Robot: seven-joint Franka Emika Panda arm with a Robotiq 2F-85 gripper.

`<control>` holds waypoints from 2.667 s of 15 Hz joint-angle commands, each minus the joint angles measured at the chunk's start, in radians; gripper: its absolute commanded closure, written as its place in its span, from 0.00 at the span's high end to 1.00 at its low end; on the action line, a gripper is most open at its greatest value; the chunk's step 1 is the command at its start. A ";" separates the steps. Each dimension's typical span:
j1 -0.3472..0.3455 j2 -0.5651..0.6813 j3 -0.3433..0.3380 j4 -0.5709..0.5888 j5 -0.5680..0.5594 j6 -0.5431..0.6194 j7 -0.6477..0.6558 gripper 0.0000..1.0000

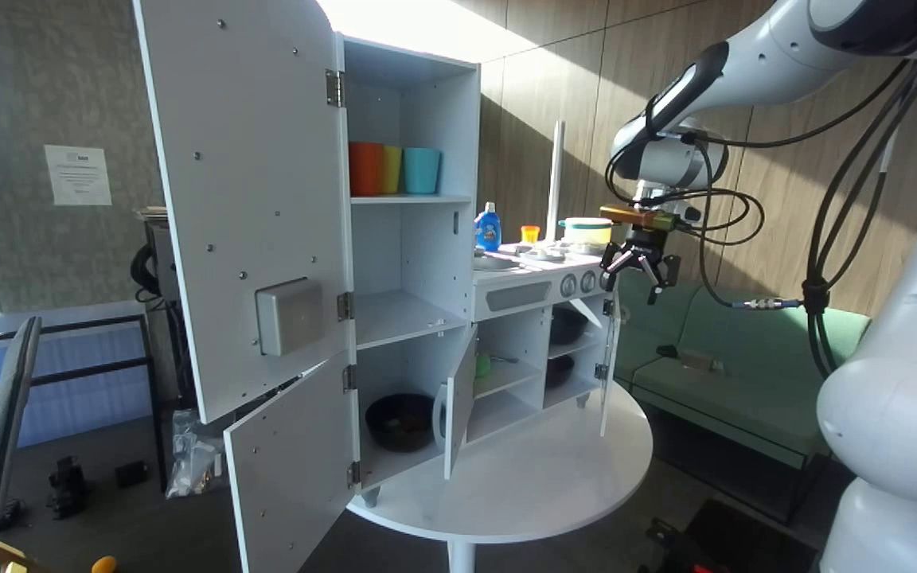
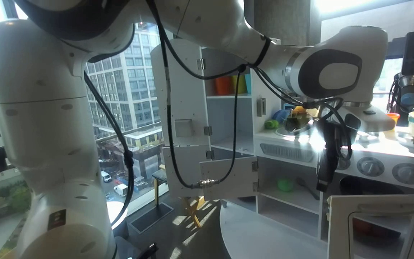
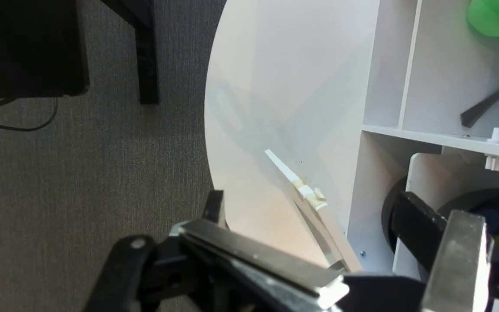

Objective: Close two doors on the white object

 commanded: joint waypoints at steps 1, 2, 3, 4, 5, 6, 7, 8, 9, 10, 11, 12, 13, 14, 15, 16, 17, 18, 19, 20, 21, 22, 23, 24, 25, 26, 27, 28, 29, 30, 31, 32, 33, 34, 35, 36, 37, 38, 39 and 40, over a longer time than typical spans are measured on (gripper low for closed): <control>-0.032 0.082 -0.045 0.064 0.024 -0.007 -0.010 1.00; -0.040 0.105 -0.056 0.068 0.021 -0.010 -0.019 1.00; -0.048 0.127 -0.065 0.068 0.022 0.001 -0.028 1.00; -0.055 0.150 -0.071 0.064 0.027 0.009 -0.044 1.00; -0.060 0.171 -0.075 0.061 0.026 0.011 -0.062 1.00; -0.065 0.191 -0.075 0.054 0.036 0.023 -0.084 1.00; -0.068 0.209 -0.072 0.049 0.041 0.038 -0.111 1.00; -0.070 0.227 -0.066 0.045 0.060 0.053 -0.140 1.00; -0.070 0.241 -0.060 0.042 0.077 0.066 -0.168 1.00; -0.070 0.251 -0.052 0.035 0.106 0.086 -0.201 1.00; -0.071 0.260 -0.045 0.031 0.137 0.093 -0.229 1.00; -0.072 0.263 -0.037 0.025 0.170 0.095 -0.261 1.00; -0.073 0.264 -0.031 0.015 0.199 0.109 -0.295 1.00; -0.073 0.267 -0.024 0.010 0.229 0.121 -0.328 1.00; -0.075 0.270 -0.014 0.008 0.268 0.137 -0.362 1.00; -0.079 0.273 -0.003 0.009 0.313 0.146 -0.392 1.00; -0.081 0.274 0.003 0.009 0.349 0.151 -0.414 1.00; -0.084 0.269 0.010 0.005 0.385 0.152 -0.448 1.00; -0.088 0.260 0.015 -0.001 0.417 0.150 -0.486 1.00; -0.091 0.251 0.019 -0.010 0.443 0.157 -0.530 1.00; -0.092 0.248 0.017 -0.013 0.461 0.153 -0.563 1.00; -0.095 0.246 0.016 -0.013 0.482 0.140 -0.594 1.00; -0.095 0.247 0.014 -0.012 0.496 0.140 -0.618 1.00; -0.094 0.251 0.013 -0.012 0.505 0.144 -0.639 1.00; -0.091 0.254 0.013 -0.015 0.508 0.144 -0.655 1.00; -0.088 0.249 0.010 -0.026 0.501 0.141 -0.670 1.00; -0.079 0.225 0.007 -0.061 0.481 0.147 -0.689 1.00; -0.072 0.200 0.005 -0.095 0.466 0.149 -0.703 1.00; -0.058 0.157 0.003 -0.154 0.444 0.172 -0.730 1.00; -0.045 0.117 0.005 -0.206 0.433 0.201 -0.756 1.00; -0.033 0.076 0.008 -0.256 0.427 0.234 -0.779 1.00; -0.019 0.027 0.009 -0.308 0.414 0.255 -0.783 1.00; -0.003 -0.028 0.013 -0.363 0.399 0.288 -0.785 1.00; 0.014 -0.076 0.022 -0.411 0.393 0.333 -0.786 1.00; 0.033 -0.125 0.031 -0.458 0.369 0.368 -0.760 1.00; 0.044 -0.177 0.040 -0.521 0.366 0.412 -0.764 1.00; 0.065 -0.230 0.059 -0.571 0.374 0.456 -0.758 1.00; 0.084 -0.278 0.081 -0.621 0.372 0.500 -0.736 1.00; 0.107 -0.323 0.105 -0.671 0.383 0.553 -0.732 1.00; 0.134 -0.367 0.130 -0.716 0.403 0.599 -0.724 1.00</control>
